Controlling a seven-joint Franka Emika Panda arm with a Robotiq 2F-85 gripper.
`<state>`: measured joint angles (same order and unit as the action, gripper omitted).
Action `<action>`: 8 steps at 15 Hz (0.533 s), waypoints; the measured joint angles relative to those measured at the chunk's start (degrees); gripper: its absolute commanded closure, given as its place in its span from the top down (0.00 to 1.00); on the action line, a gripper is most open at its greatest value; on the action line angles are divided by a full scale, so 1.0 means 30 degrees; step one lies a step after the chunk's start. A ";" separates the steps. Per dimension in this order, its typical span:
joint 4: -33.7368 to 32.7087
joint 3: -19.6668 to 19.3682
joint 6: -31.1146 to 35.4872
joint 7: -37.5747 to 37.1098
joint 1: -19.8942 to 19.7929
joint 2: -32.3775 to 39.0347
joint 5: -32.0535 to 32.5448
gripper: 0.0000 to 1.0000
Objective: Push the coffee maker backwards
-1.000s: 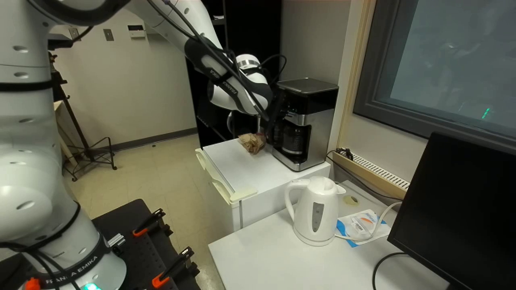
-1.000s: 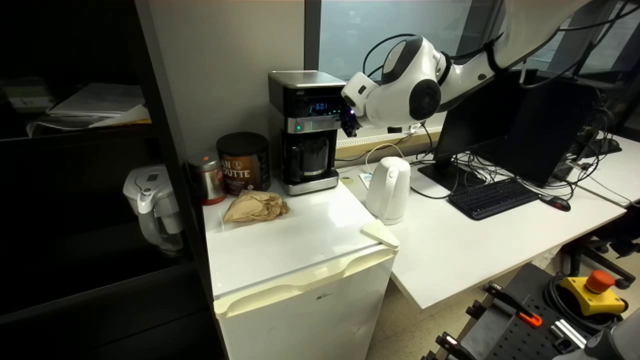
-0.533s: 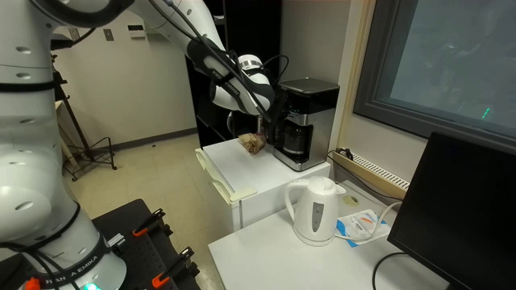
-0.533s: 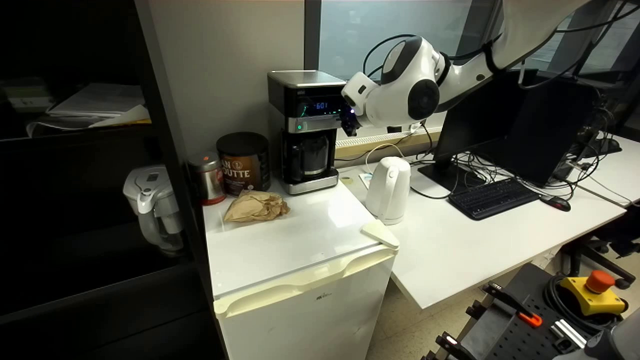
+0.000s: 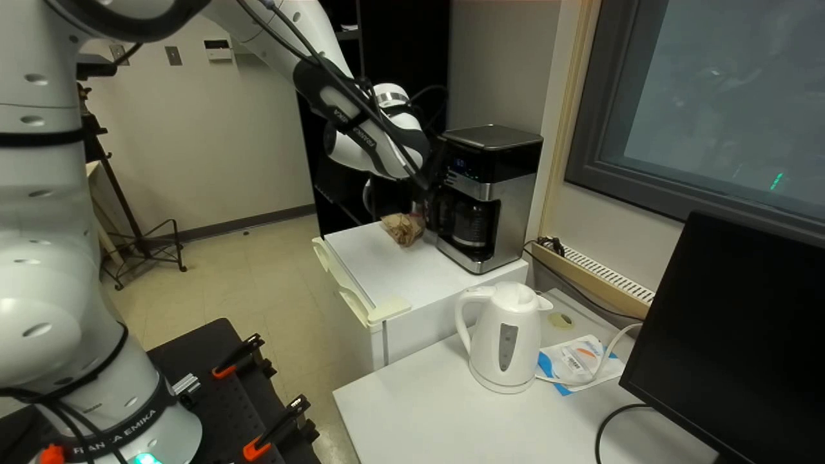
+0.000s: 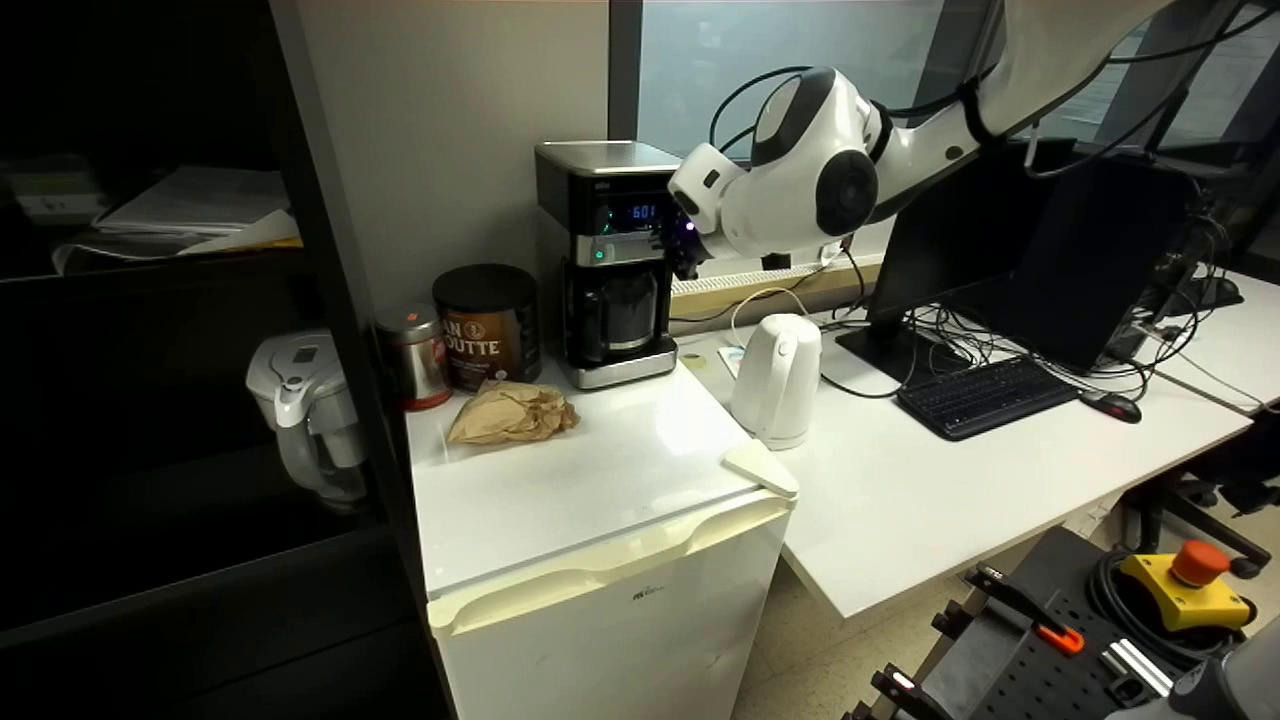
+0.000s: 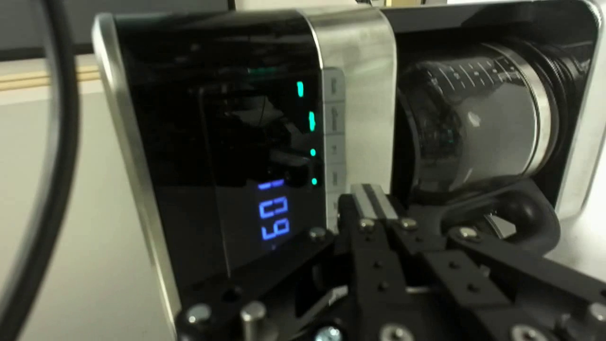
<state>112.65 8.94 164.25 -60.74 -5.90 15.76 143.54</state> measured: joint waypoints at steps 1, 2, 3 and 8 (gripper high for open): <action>0.0158 0.0210 0.0258 0.0029 0.0002 -0.0185 0.0001 0.00; 0.0376 0.0394 0.0553 0.0059 0.0004 -0.0409 0.0002 0.00; 0.0619 0.0557 0.0855 0.0093 0.0005 -0.0666 0.0002 0.00; 0.2498 0.0896 0.2057 0.0611 0.0020 -0.2356 0.0004 0.00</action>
<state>120.14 11.63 170.42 -58.90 -5.84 8.69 143.55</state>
